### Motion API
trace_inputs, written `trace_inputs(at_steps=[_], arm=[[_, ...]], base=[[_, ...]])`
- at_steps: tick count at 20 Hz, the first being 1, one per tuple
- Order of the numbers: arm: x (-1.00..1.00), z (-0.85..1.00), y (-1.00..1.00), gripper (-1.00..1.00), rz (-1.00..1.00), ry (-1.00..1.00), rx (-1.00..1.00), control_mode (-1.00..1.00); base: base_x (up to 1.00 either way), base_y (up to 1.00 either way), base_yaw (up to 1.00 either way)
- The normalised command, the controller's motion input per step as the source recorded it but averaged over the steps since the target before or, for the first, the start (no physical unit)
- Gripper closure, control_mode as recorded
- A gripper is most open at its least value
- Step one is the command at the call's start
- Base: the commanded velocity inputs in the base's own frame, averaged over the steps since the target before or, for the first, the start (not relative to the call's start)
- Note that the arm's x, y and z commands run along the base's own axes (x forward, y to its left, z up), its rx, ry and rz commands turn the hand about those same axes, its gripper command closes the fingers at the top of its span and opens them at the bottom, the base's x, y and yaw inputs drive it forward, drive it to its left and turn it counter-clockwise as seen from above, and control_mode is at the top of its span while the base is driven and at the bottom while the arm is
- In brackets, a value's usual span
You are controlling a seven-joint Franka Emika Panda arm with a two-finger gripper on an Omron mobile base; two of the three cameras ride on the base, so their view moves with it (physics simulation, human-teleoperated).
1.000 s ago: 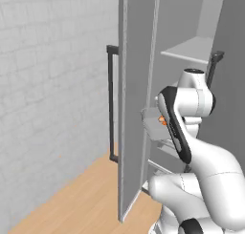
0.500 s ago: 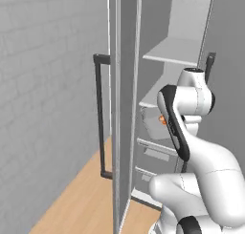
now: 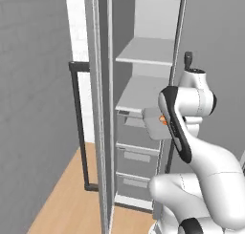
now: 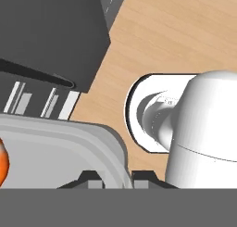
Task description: Take the meat container that has the shrimp and place it on the second highest rack of the freezer. Then take the vegetable container that has the cucumbers and place it on the highest rack of the freezer.
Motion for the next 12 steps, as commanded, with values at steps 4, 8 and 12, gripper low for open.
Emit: trace_inputs(at_steps=[4, 8, 12], arm=[[0.00, 0.00, 0.00, 1.00, 0.00, 0.00, 0.00, 1.00], [0.00, 0.00, 0.00, 1.00, 0.00, 0.00, 0.00, 1.00], [0.00, 0.00, 0.00, 1.00, 0.00, 0.00, 0.00, 1.00]], base=[[0.41, 0.38, -0.36], [0.52, 0.41, -0.33], [0.62, 0.15, -0.28]])
